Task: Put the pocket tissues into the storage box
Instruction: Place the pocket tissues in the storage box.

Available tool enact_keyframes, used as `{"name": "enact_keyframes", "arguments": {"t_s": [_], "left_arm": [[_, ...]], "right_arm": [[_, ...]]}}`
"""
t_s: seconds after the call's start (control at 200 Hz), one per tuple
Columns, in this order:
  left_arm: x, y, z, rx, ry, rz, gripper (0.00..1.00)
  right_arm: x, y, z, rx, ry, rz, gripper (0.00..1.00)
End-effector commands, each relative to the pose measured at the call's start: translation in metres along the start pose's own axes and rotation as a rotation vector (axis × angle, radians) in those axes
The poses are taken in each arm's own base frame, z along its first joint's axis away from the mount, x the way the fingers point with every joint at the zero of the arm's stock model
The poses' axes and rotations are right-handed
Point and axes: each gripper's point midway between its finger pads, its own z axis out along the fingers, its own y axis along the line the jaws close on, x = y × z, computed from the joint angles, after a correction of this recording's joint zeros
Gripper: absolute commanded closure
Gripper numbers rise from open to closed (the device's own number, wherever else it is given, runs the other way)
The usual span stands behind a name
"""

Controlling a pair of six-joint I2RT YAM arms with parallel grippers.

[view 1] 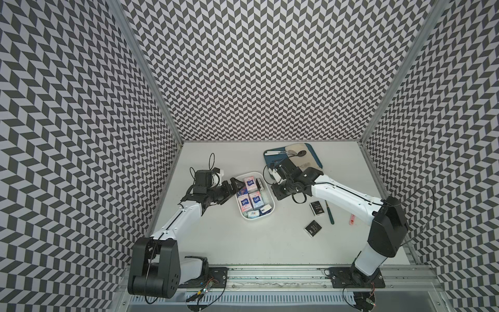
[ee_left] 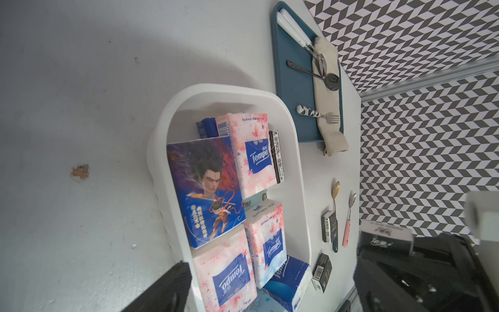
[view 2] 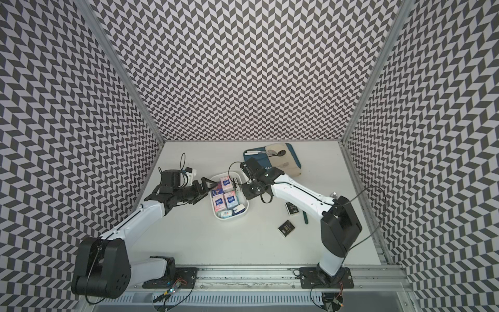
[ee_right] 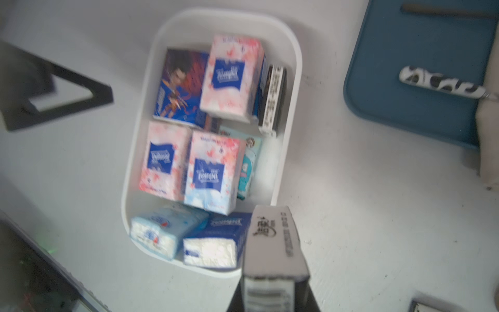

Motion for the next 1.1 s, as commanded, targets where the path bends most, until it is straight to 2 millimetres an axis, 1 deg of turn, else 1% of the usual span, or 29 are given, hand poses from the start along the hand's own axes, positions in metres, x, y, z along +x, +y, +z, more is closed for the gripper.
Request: {"name": "enact_keyframes", "arguments": {"t_s": [0.0,0.08,0.15,0.305,0.446,0.601,0.731,0.851,0.916,0.961,1.096], "left_arm": [[-0.002,-0.003,-0.003,0.019,-0.014,0.023,0.0],[-0.002,-0.003,-0.003,0.019,-0.014,0.024,0.0],[-0.001,-0.003,-0.003,0.017,-0.014,0.025,0.0],[-0.003,-0.002,-0.004,0.016,-0.022,0.027,0.0],[-0.004,-0.001,-0.004,0.014,-0.024,0.028,0.0],[-0.005,0.0,-0.005,0.013,-0.028,0.029,0.0],[-0.005,0.0,-0.006,0.013,-0.031,0.027,0.0],[-0.005,0.001,-0.007,0.012,-0.034,0.026,0.0],[-0.005,0.0,-0.008,0.013,-0.035,0.026,0.0],[-0.005,0.0,-0.008,0.014,-0.037,0.028,0.0],[-0.006,-0.001,-0.009,0.015,-0.042,0.025,0.0]], "right_arm": [[-0.004,0.002,0.018,0.002,0.037,0.08,0.9],[-0.012,0.01,0.027,-0.01,0.038,0.092,0.9],[-0.012,0.014,0.036,-0.003,0.049,0.091,0.89],[-0.004,0.021,0.055,0.017,0.086,0.081,0.88],[0.006,0.026,0.067,0.04,0.12,0.066,0.88],[0.01,0.023,0.077,0.084,0.127,0.071,0.87],[0.006,0.018,0.081,0.123,0.108,0.078,0.86],[0.004,0.017,0.086,0.134,0.109,0.072,0.82],[0.004,0.017,0.086,0.14,0.112,0.07,0.77],[0.003,0.016,0.085,0.144,0.109,0.068,0.69],[-0.009,0.017,0.068,0.143,0.063,0.071,0.61]]}}
